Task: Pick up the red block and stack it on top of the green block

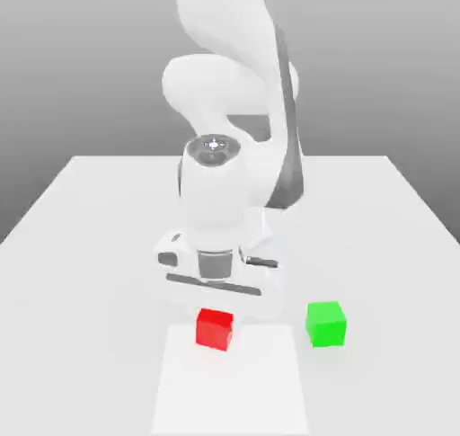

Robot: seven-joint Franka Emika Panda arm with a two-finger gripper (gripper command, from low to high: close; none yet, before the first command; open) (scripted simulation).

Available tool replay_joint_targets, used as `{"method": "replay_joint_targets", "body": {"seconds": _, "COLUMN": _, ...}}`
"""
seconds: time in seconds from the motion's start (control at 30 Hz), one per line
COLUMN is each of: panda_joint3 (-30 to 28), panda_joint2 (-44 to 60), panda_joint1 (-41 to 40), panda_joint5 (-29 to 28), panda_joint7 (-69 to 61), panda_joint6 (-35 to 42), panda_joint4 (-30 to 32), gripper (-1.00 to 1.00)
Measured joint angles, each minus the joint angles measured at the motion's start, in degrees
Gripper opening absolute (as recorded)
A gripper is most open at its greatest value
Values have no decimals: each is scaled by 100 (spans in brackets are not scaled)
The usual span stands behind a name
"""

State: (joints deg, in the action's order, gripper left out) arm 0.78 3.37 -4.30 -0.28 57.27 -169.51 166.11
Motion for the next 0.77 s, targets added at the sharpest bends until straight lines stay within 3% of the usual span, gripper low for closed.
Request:
{"method": "replay_joint_targets", "body": {"seconds": 0.13, "panda_joint3": 25, "panda_joint2": -790, "panda_joint1": 104, "panda_joint5": 60, "panda_joint7": -53, "panda_joint6": 687, "panda_joint4": 102, "gripper": -100}}
{"method": "replay_joint_targets", "body": {"seconds": 0.37, "panda_joint3": 989, "panda_joint2": -1507, "panda_joint1": 1635, "panda_joint5": 554, "panda_joint7": -578, "panda_joint6": 1500, "panda_joint4": -8, "gripper": -100}}
{"method": "replay_joint_targets", "body": {"seconds": 0.47, "panda_joint3": 1206, "panda_joint2": -1256, "panda_joint1": 1849, "panda_joint5": 497, "panda_joint7": -572, "panda_joint6": 1290, "panda_joint4": -48, "gripper": -100}}
{"method": "replay_joint_targets", "body": {"seconds": 0.63, "panda_joint3": 1164, "panda_joint2": -288, "panda_joint1": 1785, "panda_joint5": -90, "panda_joint7": -168, "panda_joint6": 379, "panda_joint4": -88, "gripper": -100}}
{"method": "replay_joint_targets", "body": {"seconds": 0.67, "panda_joint3": 1130, "panda_joint2": -144, "panda_joint1": 1790, "panda_joint5": -204, "panda_joint7": -87, "panda_joint6": 243, "panda_joint4": -92, "gripper": 100}}
{"method": "replay_joint_targets", "body": {"seconds": 0.77, "panda_joint3": 1130, "panda_joint2": -144, "panda_joint1": 1790, "panda_joint5": -204, "panda_joint7": -87, "panda_joint6": 243, "panda_joint4": -92, "gripper": 100}}
